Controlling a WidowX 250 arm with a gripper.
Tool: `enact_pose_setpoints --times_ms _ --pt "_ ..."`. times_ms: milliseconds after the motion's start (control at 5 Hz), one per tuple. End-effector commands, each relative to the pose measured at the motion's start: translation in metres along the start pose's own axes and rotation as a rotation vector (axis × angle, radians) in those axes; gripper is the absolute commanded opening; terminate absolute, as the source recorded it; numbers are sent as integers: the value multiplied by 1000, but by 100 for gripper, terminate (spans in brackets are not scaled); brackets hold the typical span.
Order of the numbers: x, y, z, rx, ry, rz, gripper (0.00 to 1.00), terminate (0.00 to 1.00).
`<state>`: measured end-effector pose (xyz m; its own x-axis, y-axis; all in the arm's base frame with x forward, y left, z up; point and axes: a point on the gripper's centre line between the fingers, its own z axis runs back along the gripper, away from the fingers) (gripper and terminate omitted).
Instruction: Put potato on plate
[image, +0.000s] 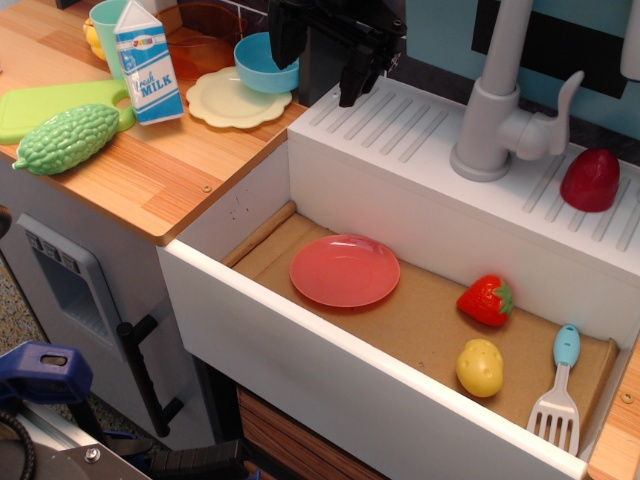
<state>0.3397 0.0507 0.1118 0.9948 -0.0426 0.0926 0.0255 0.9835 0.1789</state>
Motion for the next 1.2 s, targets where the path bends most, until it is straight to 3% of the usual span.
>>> enact_pose_setpoints --times_ms 0,200,400,600,800,1000 --pt "0 0 0 0 0 0 100 0" --pt "-10 -35 7 22 -14 56 100 0" --pt "-17 -84 0 -51 -12 113 100 0" --pt "-21 -130 -14 -61 -9 140 100 0" --pt "-18 -150 -31 -73 23 131 100 0" --pt "-5 -157 -27 -73 39 125 100 0"
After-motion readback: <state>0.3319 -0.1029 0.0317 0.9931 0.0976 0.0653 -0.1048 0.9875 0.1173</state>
